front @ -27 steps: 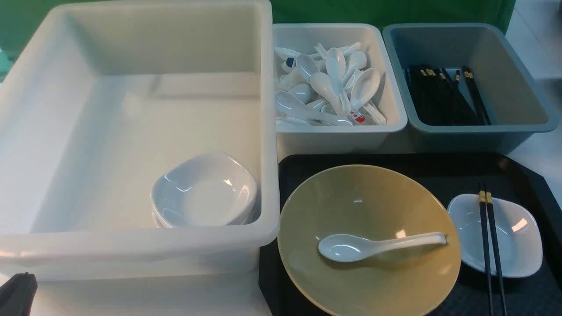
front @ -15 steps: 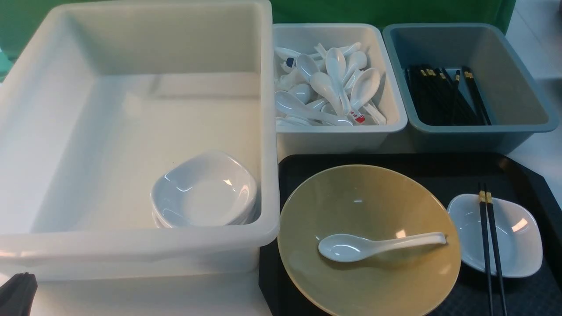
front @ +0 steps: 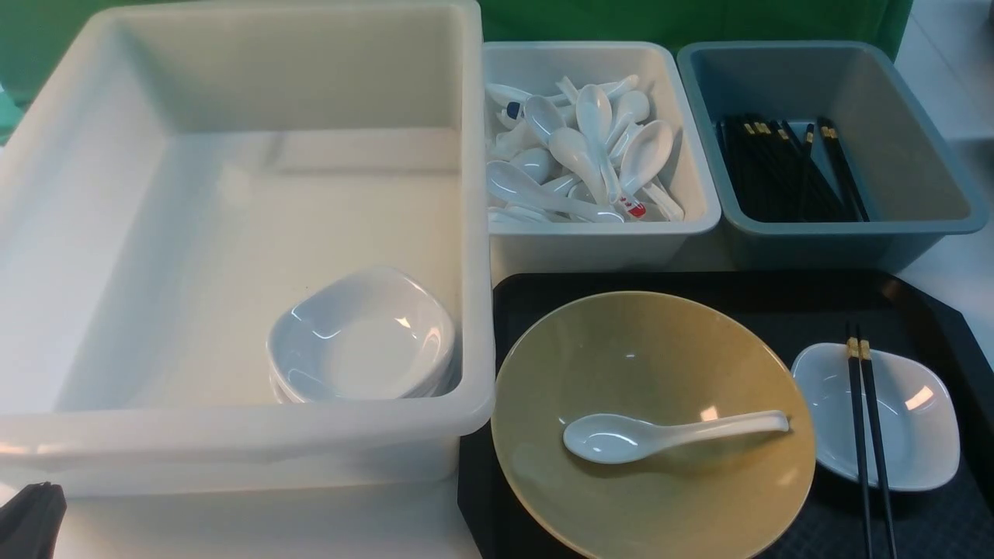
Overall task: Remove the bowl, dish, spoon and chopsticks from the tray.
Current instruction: Use the right arm to grab the chopsticks
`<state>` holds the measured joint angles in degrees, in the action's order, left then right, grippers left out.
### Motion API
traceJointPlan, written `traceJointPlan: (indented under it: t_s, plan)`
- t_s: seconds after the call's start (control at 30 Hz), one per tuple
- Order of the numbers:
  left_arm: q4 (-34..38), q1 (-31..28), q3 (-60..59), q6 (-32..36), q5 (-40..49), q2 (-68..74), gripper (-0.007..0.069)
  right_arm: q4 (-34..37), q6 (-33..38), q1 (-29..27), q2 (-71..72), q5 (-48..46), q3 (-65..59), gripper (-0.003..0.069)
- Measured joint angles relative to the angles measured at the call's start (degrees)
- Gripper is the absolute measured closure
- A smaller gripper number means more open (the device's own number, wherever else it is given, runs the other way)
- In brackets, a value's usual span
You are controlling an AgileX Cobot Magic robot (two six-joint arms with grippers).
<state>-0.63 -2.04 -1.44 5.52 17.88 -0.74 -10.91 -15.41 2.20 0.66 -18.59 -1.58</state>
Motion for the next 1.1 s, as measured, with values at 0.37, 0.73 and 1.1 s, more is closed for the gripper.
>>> traceJointPlan:
  t_s: [0.37,0.73,1.1]
  plan:
    - [-0.66,0.00,0.00,0.00,0.00,0.00,0.0636,0.00,0.00,0.00,0.00,0.00,0.00,0.0421]
    - [-4.17,0.00,0.00,0.00,0.00,0.00,0.0636,0.00,0.00,0.00,0.00,0.00,0.00,0.0421]
    - [2.28,0.00,0.00,-6.56,-7.40,0.00,0.0636,1.50,-15.42,0.00,0.00,0.06,0.00,0.0421]
